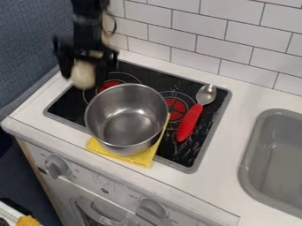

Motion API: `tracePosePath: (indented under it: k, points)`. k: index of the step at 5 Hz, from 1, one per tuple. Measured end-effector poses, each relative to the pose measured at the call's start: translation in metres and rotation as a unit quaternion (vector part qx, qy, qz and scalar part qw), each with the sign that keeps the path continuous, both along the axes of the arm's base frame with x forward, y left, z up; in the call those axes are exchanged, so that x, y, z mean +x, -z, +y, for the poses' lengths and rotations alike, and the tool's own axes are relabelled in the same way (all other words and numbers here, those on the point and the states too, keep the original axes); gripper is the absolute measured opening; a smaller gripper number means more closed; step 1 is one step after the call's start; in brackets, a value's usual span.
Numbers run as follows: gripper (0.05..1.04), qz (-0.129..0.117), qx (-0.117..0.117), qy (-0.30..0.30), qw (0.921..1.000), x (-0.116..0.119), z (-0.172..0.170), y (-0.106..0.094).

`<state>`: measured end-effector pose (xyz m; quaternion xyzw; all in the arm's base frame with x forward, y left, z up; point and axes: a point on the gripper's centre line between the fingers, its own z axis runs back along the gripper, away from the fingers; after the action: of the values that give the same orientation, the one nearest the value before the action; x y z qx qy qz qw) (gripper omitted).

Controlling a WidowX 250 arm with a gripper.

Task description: Put the white object in the silver bowl

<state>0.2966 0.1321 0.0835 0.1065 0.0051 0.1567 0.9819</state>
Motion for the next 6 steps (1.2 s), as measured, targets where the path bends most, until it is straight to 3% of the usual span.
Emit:
tracePosePath:
  k: [1,2,3,5,6]
  points:
    - [0.88,-0.043,-0.004,0.05,0.9978,0.009,-0.036,-0.047]
    - [0.88,-0.043,-0.045,0.098,0.9932,0.008,-0.078,-0.038]
    - [0.88,-0.013,-0.059,0.142,0.988,-0.005,-0.114,-0.017]
    - [0.933,0.018,-0.074,0.144,0.9866,-0.027,-0.119,0.006]
    - [1.002,0.013,-0.074,0.142,0.987,-0.027,-0.119,0.004]
